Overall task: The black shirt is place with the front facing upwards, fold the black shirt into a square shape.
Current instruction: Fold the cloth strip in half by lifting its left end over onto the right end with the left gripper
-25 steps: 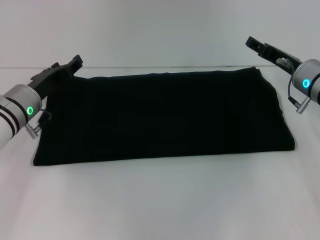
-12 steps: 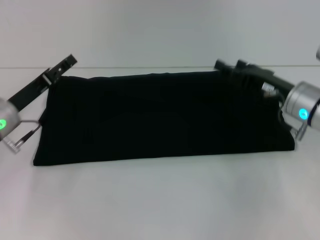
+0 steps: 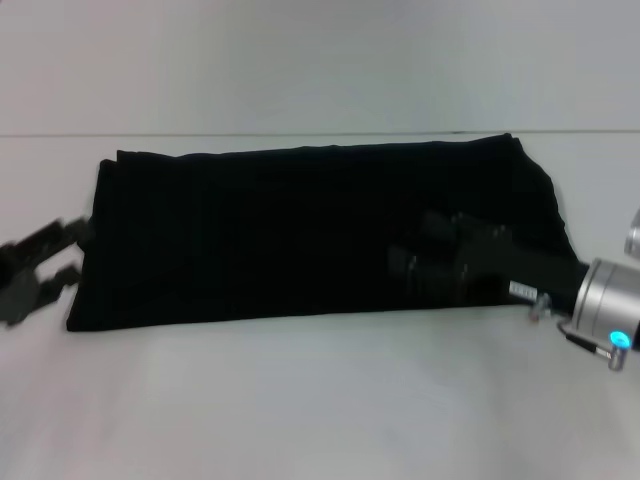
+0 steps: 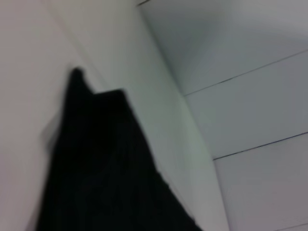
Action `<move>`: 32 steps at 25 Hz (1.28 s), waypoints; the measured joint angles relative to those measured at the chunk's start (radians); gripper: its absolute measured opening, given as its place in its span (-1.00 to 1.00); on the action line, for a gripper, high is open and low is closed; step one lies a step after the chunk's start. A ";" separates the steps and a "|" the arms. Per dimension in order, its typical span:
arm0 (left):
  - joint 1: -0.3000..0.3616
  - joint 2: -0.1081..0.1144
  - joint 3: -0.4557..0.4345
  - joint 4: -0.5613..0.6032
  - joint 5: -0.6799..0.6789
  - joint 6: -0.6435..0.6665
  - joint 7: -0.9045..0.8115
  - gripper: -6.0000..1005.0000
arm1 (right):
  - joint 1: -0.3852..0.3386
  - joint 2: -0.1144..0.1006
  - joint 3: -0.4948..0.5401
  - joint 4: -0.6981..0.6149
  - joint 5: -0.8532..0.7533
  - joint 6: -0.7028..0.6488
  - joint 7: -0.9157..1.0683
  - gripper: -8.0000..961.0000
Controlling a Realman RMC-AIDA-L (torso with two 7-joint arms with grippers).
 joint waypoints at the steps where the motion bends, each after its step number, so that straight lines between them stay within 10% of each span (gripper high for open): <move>1: 0.012 0.001 -0.009 0.018 0.021 0.020 -0.033 0.74 | -0.004 -0.001 -0.001 -0.001 -0.012 -0.009 -0.003 0.76; 32: -0.050 0.041 -0.075 -0.050 0.286 -0.118 -0.182 0.74 | -0.008 0.007 -0.048 -0.002 -0.115 -0.087 -0.078 0.76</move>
